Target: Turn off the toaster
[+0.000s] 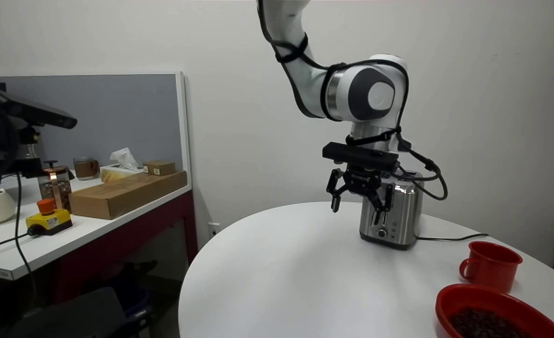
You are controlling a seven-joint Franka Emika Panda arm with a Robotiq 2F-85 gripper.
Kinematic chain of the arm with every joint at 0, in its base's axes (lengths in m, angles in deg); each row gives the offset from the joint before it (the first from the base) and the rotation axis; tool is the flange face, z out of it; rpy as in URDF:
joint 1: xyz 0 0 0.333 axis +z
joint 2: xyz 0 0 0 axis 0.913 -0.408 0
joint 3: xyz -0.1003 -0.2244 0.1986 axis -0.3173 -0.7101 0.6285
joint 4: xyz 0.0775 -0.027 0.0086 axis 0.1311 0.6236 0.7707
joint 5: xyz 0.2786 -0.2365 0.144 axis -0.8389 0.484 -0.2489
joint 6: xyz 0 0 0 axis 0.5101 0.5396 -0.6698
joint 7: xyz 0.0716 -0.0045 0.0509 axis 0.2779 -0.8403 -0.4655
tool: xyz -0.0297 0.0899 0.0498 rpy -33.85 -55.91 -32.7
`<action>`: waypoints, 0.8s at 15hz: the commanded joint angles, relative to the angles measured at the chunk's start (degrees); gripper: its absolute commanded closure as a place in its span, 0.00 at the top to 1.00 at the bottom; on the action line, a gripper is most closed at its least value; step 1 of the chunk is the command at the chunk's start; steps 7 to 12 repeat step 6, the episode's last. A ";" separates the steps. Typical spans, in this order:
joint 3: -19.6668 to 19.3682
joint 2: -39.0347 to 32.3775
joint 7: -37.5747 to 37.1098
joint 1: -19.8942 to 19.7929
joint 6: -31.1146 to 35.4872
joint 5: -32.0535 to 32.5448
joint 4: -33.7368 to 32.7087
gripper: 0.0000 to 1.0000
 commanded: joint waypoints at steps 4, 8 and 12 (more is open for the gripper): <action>-2.20 3.25 0.47 2.75 0.18 -0.81 3.00 1.00; -2.44 2.67 0.45 2.65 0.21 -0.78 2.86 1.00; -2.44 2.67 0.45 2.65 0.21 -0.78 2.86 1.00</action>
